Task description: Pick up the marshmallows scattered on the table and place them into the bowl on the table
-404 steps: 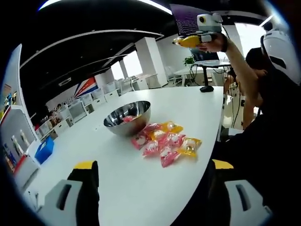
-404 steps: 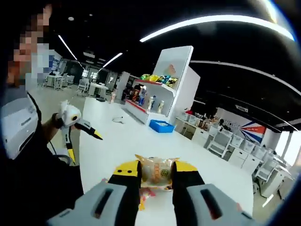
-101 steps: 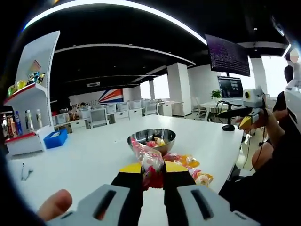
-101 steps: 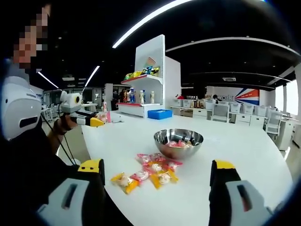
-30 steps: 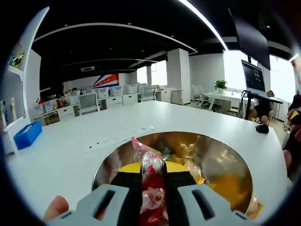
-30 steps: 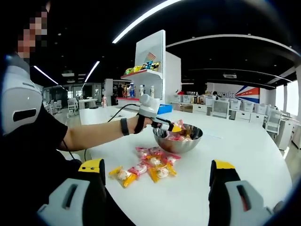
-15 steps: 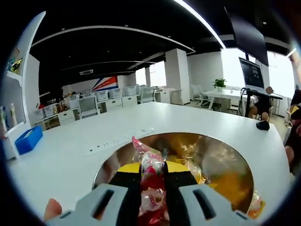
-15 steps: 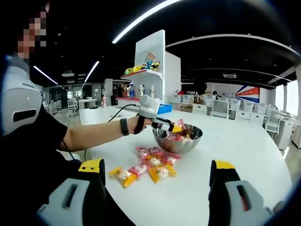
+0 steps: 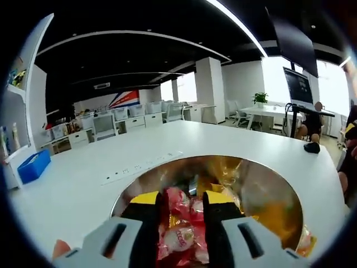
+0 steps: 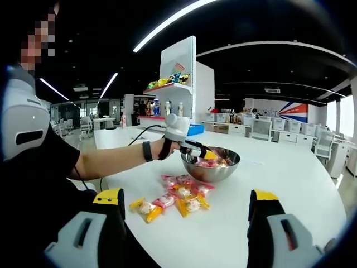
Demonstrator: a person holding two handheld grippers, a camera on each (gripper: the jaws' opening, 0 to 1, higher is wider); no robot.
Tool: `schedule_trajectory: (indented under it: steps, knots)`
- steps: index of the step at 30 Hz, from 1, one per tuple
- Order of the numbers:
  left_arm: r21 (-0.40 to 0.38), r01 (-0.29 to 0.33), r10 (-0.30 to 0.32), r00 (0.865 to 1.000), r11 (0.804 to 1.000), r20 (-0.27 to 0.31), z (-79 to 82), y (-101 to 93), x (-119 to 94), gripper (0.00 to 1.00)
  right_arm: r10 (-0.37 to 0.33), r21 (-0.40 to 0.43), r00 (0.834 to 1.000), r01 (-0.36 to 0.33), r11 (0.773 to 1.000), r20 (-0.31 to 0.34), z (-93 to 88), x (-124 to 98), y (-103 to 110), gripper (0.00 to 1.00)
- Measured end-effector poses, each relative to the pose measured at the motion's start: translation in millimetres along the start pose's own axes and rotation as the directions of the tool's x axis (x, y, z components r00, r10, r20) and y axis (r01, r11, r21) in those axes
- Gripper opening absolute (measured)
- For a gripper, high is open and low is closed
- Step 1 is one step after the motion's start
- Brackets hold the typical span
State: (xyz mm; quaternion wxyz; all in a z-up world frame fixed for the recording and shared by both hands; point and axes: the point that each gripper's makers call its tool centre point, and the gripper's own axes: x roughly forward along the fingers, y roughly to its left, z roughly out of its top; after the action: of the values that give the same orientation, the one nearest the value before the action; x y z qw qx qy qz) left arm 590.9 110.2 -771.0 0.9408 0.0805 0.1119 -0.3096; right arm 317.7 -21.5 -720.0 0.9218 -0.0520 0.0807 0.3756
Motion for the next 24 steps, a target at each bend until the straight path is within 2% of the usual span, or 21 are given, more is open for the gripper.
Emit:
schedule_trajectory:
  steps: [3, 5, 8, 12, 17, 24]
  knots:
    - [0.004, 0.004, -0.004, 1.0, 1.0, 0.009, 2.1, -3.1, -1, 0.39, -0.002, 0.001, 1.0, 0.002, 1.0, -0.001, -0.4, 0, -1, 0.87]
    - [-0.001, 0.007, -0.007, 0.999, 1.0, 0.048, 8.2, -2.9, -1, 0.53, -0.002, 0.002, 1.0, 0.002, 1.0, -0.003, -0.7, 1, -1, 0.87]
    - [0.048, -0.003, -0.002, 0.995, 0.999, 0.102, 16.0, -3.4, -3, 0.77, -0.007, 0.005, 1.0, 0.007, 1.0, -0.001, -0.5, 1, -2, 0.87]
    - [0.051, -0.003, -0.003, 0.992, 0.999, 0.124, 21.4, -4.0, -5, 0.95, -0.01, 0.007, 1.0, 0.01, 1.0, -0.001, -0.5, 1, -3, 0.87]
    - [0.062, -0.046, 0.038, 0.992, 0.997, 0.121, 26.4, 5.0, -5, 0.96, -0.01, 0.006, 1.0, 0.01, 1.0, 0.001, 0.3, 1, -3, 0.87]
    - [0.039, -0.02, 0.015, 0.993, 0.999, 0.116, 27.9, 2.8, -8, 0.96, -0.01, 0.004, 1.0, 0.01, 1.0, 0.0, 0.4, 1, -3, 0.87]
